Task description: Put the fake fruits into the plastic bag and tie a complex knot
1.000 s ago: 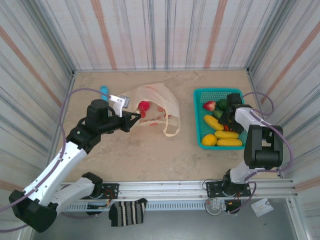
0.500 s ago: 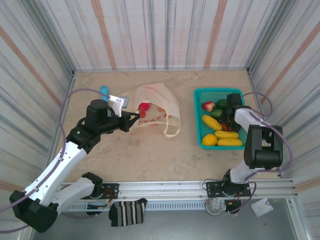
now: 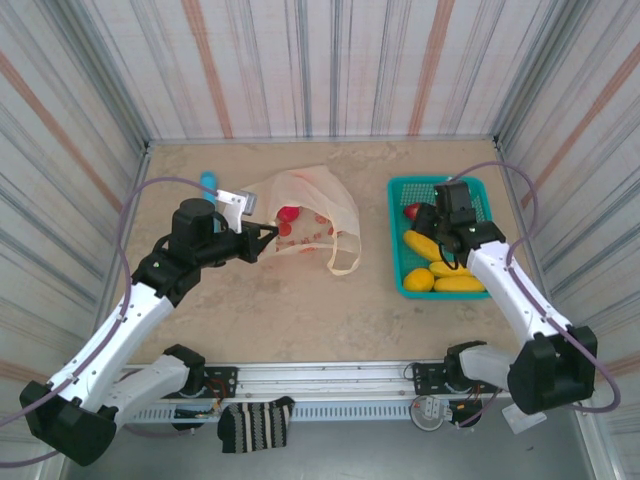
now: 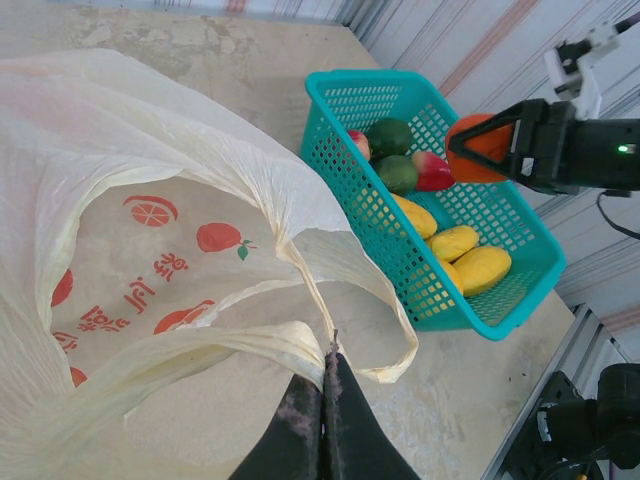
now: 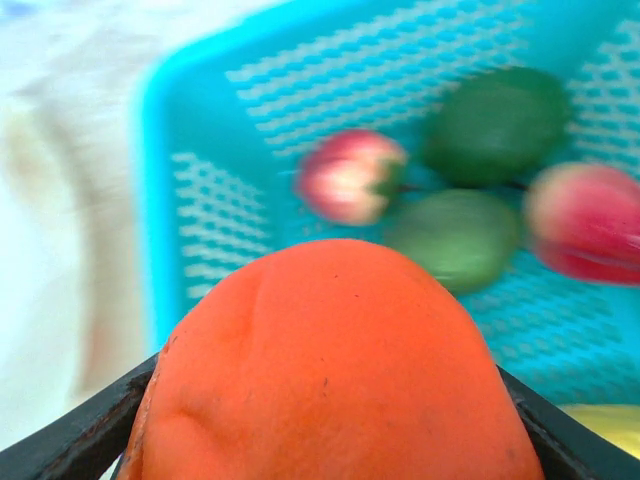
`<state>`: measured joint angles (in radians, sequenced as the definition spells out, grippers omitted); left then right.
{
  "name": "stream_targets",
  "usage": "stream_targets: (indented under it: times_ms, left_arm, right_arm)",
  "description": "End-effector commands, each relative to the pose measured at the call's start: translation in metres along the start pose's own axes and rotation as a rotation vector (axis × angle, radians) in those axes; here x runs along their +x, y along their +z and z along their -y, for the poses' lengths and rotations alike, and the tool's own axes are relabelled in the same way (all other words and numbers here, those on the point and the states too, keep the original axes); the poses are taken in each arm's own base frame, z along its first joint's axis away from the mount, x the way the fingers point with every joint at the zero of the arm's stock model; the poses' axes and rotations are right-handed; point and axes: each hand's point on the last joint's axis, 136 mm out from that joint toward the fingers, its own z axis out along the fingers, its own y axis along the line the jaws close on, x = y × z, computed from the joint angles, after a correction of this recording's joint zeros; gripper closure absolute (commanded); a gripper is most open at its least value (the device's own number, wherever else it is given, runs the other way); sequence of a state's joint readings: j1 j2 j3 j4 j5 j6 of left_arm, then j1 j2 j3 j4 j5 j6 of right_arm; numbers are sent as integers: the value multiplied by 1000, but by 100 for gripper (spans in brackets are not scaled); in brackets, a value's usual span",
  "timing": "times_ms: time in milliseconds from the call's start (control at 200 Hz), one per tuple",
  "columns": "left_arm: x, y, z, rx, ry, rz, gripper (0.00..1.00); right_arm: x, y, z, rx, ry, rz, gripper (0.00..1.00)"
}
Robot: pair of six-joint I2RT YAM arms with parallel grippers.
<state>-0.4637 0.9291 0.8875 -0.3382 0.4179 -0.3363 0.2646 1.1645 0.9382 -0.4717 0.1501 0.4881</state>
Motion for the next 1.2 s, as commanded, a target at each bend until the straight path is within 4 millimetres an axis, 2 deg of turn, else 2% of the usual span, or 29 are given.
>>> stream_targets:
  times_ms: [0, 90, 150, 225, 376, 551, 631, 641, 776, 1052, 1192]
  left_arm:
    - [0, 2, -3, -5, 15, 8, 100]
    - [1, 2, -4, -6, 15, 8, 100]
    - [1, 2, -4, -7, 14, 6, 100]
    - [0, 2, -5, -10, 14, 8, 100]
    - [1, 2, -6, -13, 11, 6, 100]
    - [0, 2, -6, -16, 14, 10, 100]
    - [0, 1, -6, -15, 14, 13, 100]
    - [0, 1, -6, -16, 13, 12, 100]
    - [0, 1, -7, -19, 14, 11, 100]
    - [-2, -1, -8, -24, 13, 19, 100]
    - [-2, -1, -10, -29, 12, 21, 100]
  right_arm:
    - [-10, -30, -63, -296, -119, 53, 29]
    - [-2, -48, -103, -504, -176, 23, 29]
    - [5, -55, -123, -596, -200, -12, 29]
    - [22, -62, -154, -705, -258, -79, 29]
    - [46, -61, -199, -776, -355, -116, 29]
    - [57, -28, -234, -699, -369, -138, 32]
    - [70, -15, -249, -666, -407, -148, 33]
    - [76, -8, -255, -650, -423, -148, 33]
    - [93, 12, -282, -610, -453, -155, 34]
    - [99, 59, -327, -514, -404, -77, 33]
    - [94, 82, -352, -526, -342, -61, 31]
